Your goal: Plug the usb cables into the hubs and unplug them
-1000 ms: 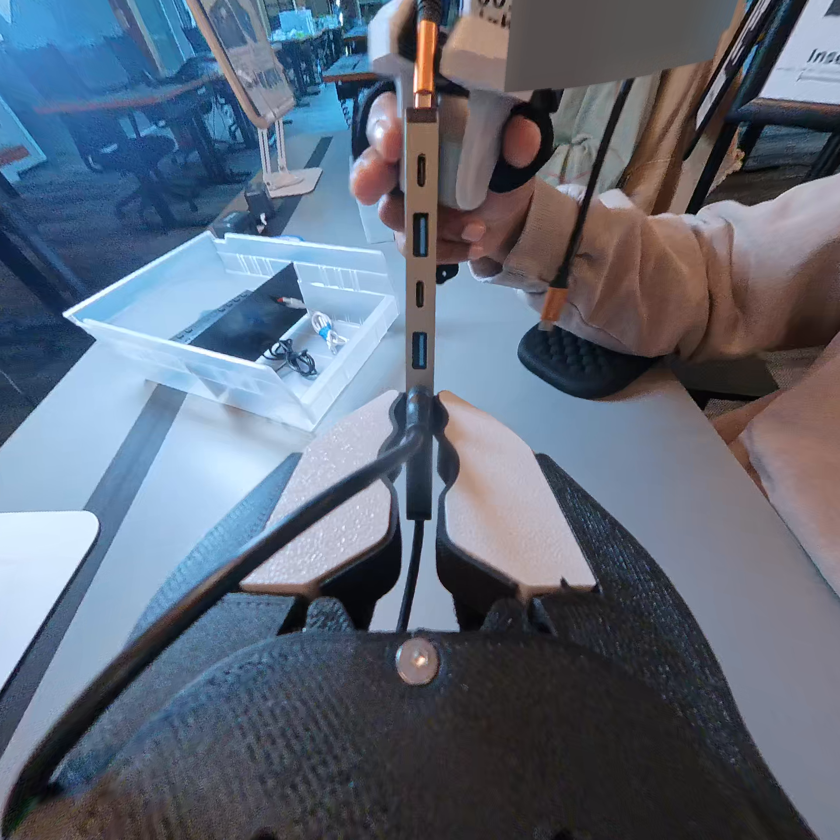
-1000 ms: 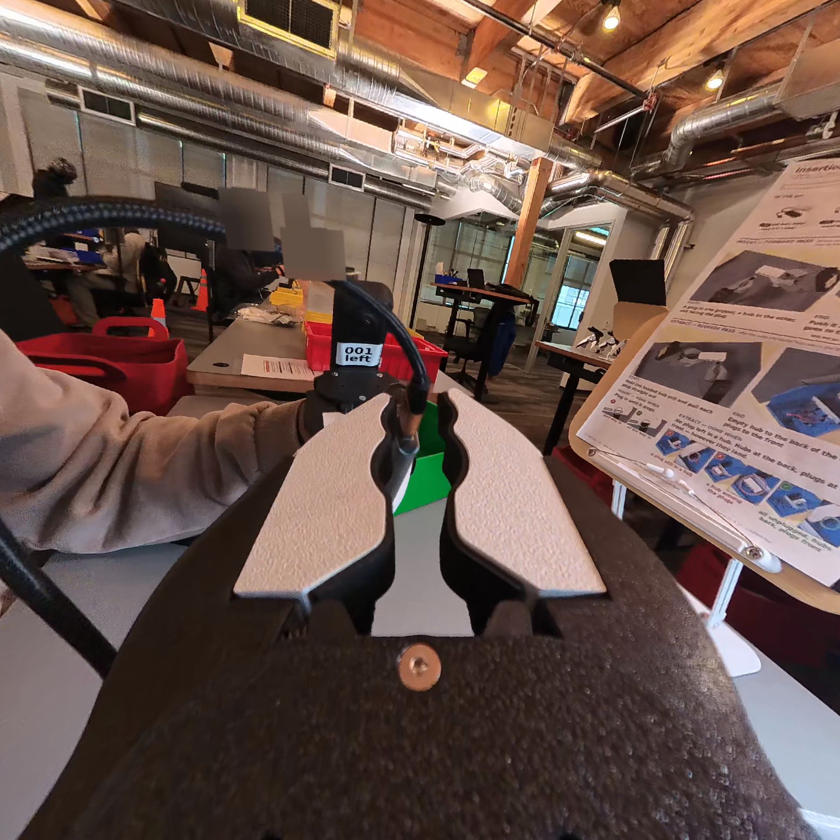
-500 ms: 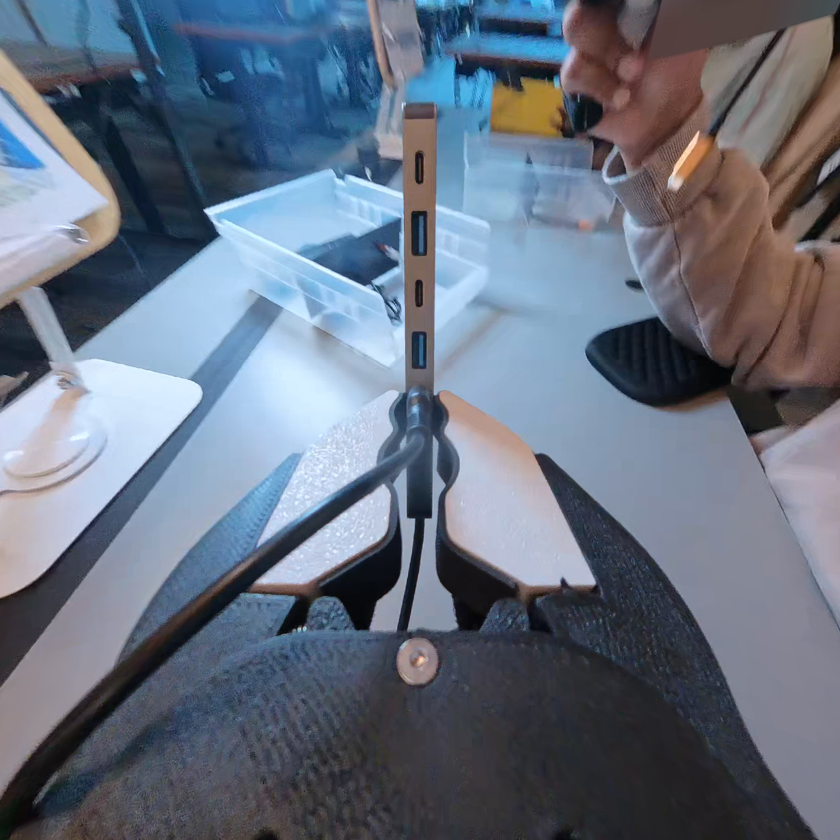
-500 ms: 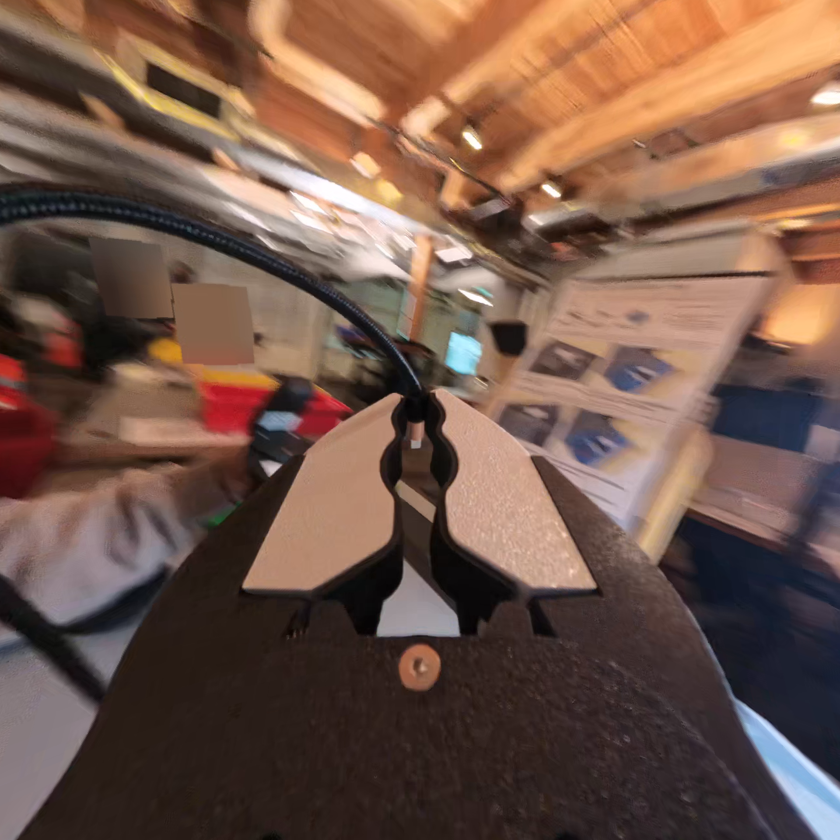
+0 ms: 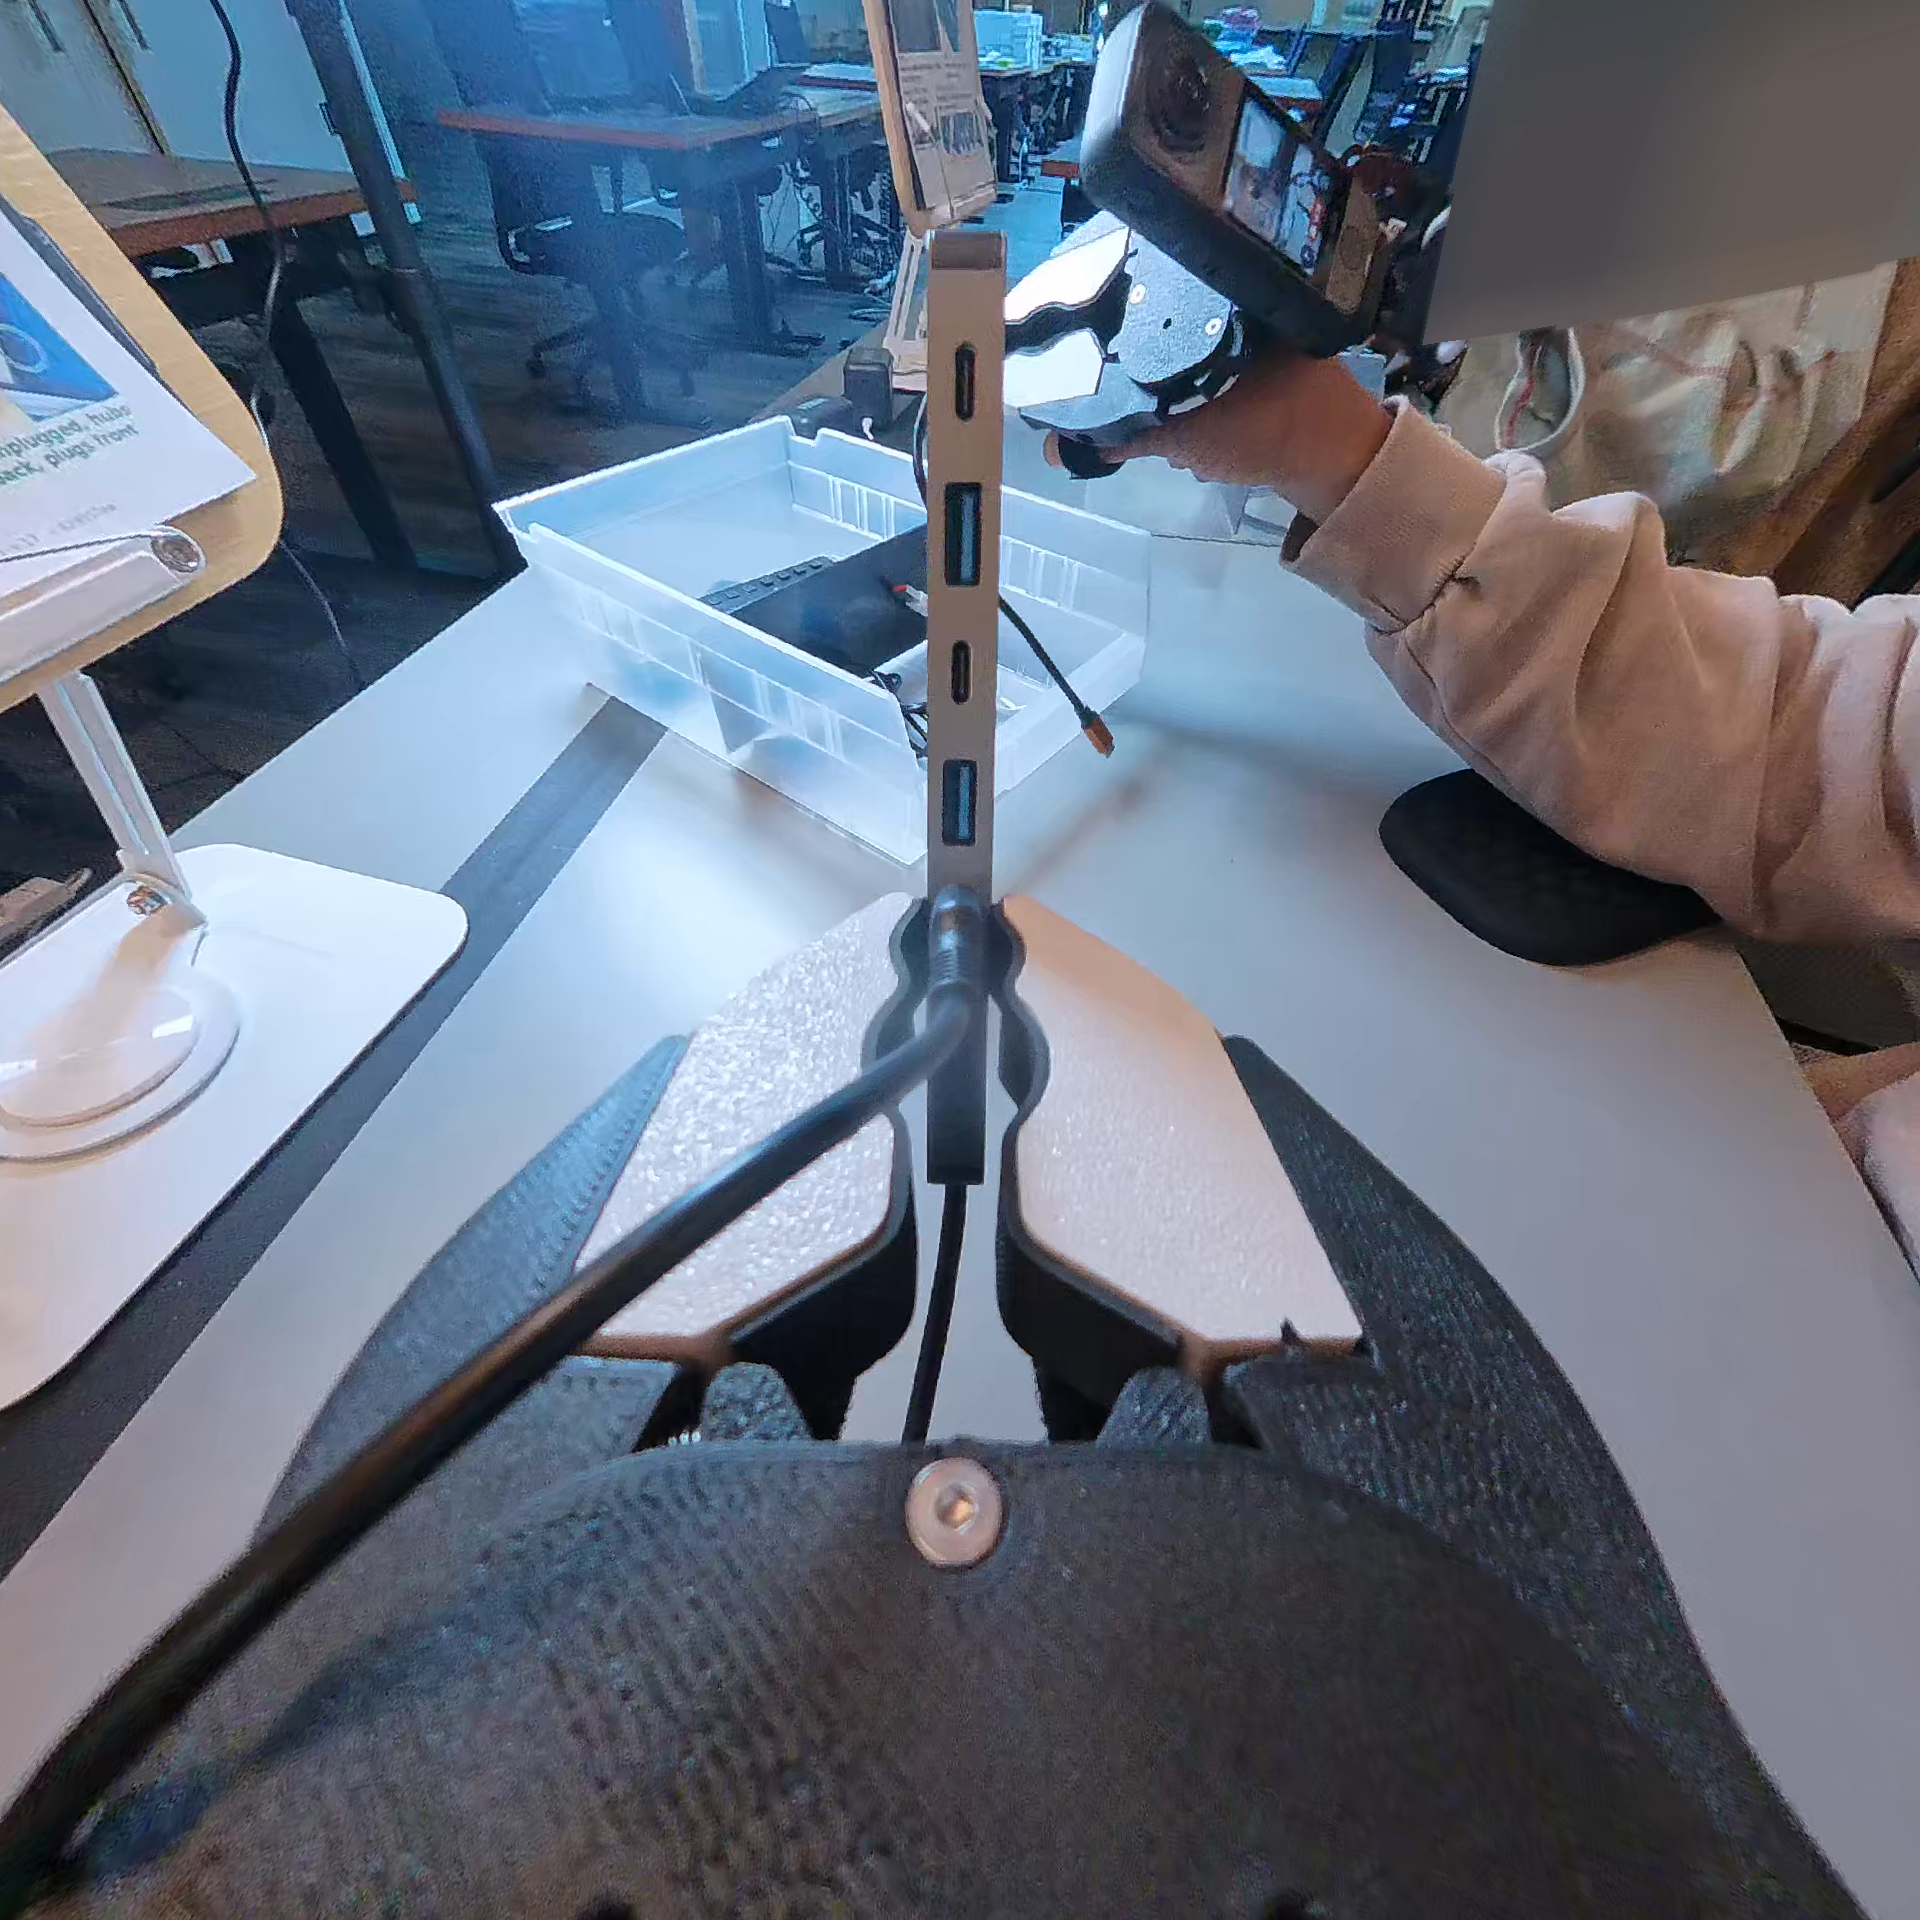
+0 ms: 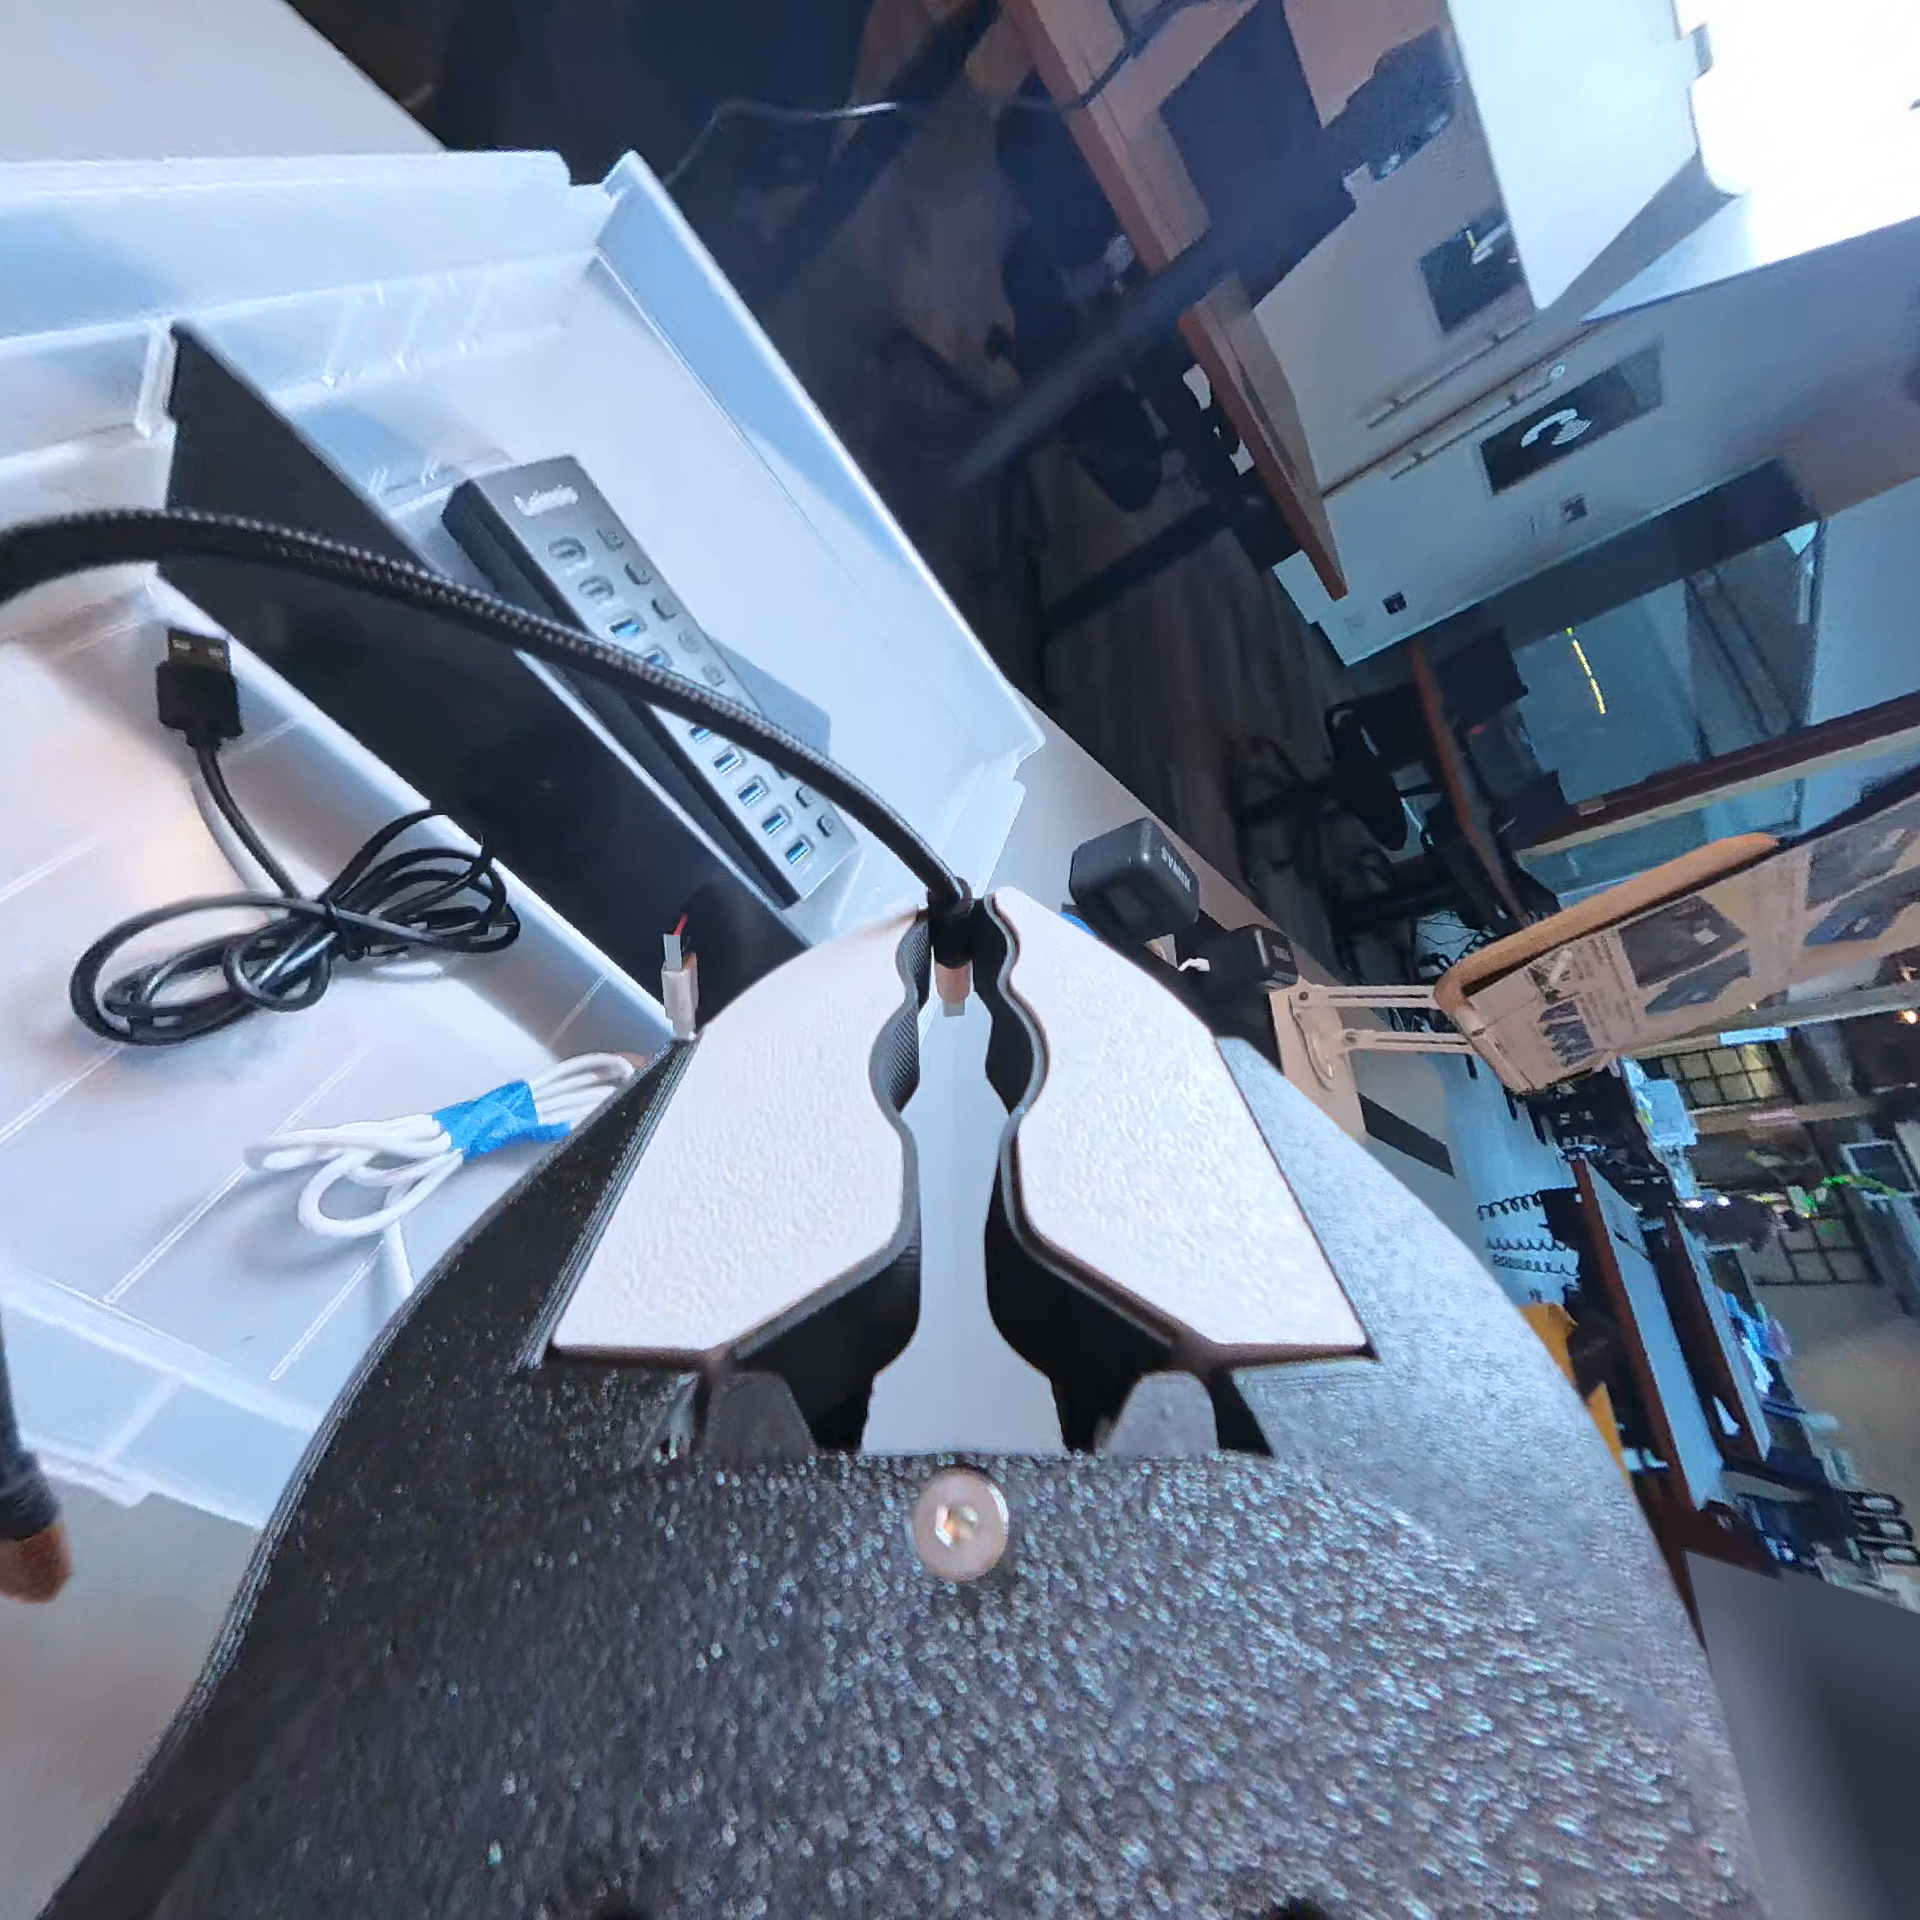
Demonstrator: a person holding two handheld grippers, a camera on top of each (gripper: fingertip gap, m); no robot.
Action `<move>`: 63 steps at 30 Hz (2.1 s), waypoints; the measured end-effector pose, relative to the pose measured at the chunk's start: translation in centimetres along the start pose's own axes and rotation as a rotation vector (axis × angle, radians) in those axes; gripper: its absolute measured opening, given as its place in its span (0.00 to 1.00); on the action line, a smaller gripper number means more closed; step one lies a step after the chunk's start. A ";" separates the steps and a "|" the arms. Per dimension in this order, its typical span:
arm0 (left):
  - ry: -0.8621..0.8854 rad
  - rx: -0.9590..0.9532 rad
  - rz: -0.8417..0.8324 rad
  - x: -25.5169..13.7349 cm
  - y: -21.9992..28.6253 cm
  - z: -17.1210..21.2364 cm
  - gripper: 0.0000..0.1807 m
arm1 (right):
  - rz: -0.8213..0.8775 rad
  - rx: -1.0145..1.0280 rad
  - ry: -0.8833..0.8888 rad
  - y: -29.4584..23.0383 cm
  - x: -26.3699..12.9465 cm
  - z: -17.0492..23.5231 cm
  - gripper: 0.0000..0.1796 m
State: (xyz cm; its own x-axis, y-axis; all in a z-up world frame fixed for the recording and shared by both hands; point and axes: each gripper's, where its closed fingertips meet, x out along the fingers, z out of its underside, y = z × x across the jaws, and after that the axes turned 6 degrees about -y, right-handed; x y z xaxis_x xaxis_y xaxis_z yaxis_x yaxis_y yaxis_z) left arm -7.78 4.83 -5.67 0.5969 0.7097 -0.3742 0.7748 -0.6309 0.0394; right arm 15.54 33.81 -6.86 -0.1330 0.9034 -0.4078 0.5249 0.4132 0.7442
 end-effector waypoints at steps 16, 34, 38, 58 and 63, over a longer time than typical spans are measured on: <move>-0.019 -0.004 0.001 0.1 0.0 0.7 0.06 | -0.262 -0.203 -0.077 -6.3 2.2 0.4 0.17; -0.054 0.165 -0.023 3.5 2.8 -0.7 0.06 | -1.102 -0.024 0.821 -9.7 -21.4 -10.6 0.28; 0.160 0.115 0.132 3.0 6.1 -4.4 0.06 | -1.258 -0.025 0.954 -12.6 -25.6 -12.0 0.26; 0.087 0.221 -0.299 2.0 2.8 -5.5 0.13 | -0.999 0.624 0.911 -8.8 -21.5 -16.0 0.06; 0.043 0.324 -0.518 5.0 3.7 -5.6 0.18 | -1.109 0.879 0.851 -10.4 -20.6 -15.9 0.06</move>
State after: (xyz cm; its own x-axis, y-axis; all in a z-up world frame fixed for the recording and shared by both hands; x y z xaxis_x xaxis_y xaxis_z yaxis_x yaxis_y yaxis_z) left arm -0.76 7.84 -2.17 0.1724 0.9575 -0.2312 0.8680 -0.2586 -0.4239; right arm -0.59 12.74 2.23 -0.9823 0.1536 0.1068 0.1118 0.9398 -0.3230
